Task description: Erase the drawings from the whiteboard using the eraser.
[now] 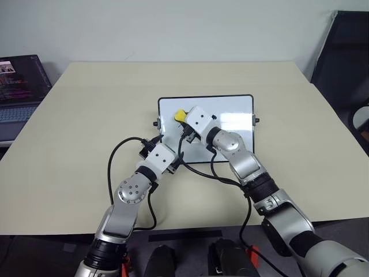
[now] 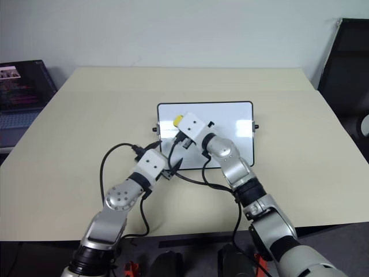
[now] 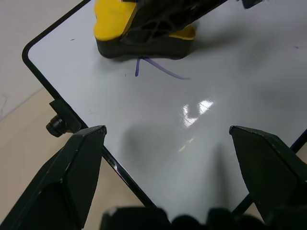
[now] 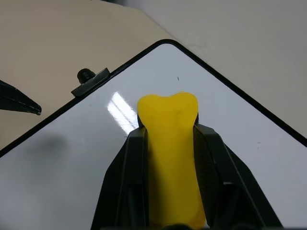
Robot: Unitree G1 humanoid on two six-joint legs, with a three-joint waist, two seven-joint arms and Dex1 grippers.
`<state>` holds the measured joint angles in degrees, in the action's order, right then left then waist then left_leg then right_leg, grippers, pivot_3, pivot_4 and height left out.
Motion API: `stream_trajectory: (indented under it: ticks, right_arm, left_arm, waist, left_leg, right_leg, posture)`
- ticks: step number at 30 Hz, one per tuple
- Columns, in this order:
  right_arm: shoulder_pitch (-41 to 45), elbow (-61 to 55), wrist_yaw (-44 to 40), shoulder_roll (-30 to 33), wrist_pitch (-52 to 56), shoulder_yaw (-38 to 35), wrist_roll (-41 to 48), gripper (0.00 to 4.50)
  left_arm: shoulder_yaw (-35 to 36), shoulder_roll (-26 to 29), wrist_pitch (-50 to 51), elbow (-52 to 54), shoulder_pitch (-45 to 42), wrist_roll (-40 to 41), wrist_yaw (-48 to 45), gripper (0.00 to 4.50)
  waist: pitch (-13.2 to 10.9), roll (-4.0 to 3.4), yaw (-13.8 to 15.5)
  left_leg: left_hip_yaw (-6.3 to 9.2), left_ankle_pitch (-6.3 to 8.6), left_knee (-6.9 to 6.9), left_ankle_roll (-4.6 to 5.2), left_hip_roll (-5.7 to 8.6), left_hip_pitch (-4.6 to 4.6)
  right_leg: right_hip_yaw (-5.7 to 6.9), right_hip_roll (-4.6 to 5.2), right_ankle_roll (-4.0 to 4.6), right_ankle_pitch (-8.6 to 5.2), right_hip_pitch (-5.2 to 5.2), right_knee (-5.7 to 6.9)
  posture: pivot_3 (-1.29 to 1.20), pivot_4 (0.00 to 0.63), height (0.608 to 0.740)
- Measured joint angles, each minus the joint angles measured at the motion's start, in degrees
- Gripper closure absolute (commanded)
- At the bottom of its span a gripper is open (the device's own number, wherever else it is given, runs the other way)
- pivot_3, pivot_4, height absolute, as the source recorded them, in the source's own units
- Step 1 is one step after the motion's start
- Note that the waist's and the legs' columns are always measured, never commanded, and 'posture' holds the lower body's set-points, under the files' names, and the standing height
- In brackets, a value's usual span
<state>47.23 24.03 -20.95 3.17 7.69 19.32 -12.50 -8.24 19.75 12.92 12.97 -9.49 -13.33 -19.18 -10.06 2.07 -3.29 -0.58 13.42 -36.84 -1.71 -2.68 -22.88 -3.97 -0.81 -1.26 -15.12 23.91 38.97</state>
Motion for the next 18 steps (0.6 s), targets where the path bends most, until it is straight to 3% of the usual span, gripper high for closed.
stream_trajectory:
  ticks: [12, 18]
  right_arm:
    - [-4.59, -3.89, -6.00, 0.36, 2.13, 4.64, -1.17, 3.54]
    - [2.36, 5.26, -2.52, 0.32, -1.81, 3.93, -1.81, 3.54]
  left_arm:
    - [0.16, -0.35, 1.65, 1.31, 1.75, -0.09, 0.27, 0.00]
    - [0.20, -0.71, 1.76, 1.47, 1.32, -0.08, 0.97, 0.00]
  waist:
    - [0.01, 0.00, -0.04]
    - [0.00, -0.01, -0.06]
  left_leg:
    - [0.07, 0.00, -0.04, 0.00, -0.01, 0.07]
    - [0.06, -0.06, -0.10, 0.08, 0.01, 0.29]
  right_leg:
    - [0.04, -0.02, 0.04, 0.03, -0.09, 0.00]
    - [0.08, -0.04, 0.10, 0.16, -0.31, 0.01]
  posture:
    - [0.00, 0.150, 0.740]
    - [0.00, 0.150, 0.740]
